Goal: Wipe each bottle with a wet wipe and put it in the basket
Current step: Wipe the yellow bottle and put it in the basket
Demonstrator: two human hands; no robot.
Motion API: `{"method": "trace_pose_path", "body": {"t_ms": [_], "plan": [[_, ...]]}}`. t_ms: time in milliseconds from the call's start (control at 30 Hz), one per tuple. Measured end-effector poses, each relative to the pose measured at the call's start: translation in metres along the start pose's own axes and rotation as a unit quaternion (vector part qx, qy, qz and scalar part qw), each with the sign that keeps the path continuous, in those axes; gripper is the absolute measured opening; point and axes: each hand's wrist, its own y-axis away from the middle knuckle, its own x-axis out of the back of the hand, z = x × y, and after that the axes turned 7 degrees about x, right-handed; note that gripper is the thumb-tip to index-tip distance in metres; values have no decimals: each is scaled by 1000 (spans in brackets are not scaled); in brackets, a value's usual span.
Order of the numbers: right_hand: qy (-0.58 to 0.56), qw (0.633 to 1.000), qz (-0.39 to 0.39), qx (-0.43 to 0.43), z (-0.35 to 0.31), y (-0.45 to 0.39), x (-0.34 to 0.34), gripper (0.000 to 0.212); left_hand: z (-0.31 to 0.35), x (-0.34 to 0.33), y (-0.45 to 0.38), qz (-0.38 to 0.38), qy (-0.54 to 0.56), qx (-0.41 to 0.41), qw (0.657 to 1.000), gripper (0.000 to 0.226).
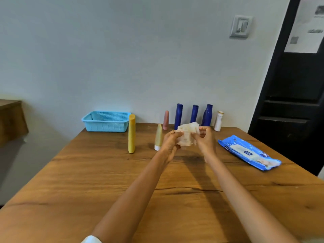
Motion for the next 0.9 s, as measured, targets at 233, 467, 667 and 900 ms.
{"method": "trace_pose_path", "body": {"t_ms": [233, 467, 667, 900], "plan": [[-59, 985, -118, 114, -32, 20, -8, 43, 19, 6, 14, 8, -15, -34, 999, 36], [-149, 964, -204, 79, -75, 13, -17, 18, 52, 24, 27, 106, -380, -300, 868, 13], [-96, 981, -119, 122, -120, 4, -65, 10, 88, 57, 35, 221, -397, -408, 792, 39], [-188, 974, -75, 102, -150, -17, -102, 8, 137, 123, 29, 154, -486, -210, 834, 68]]}}
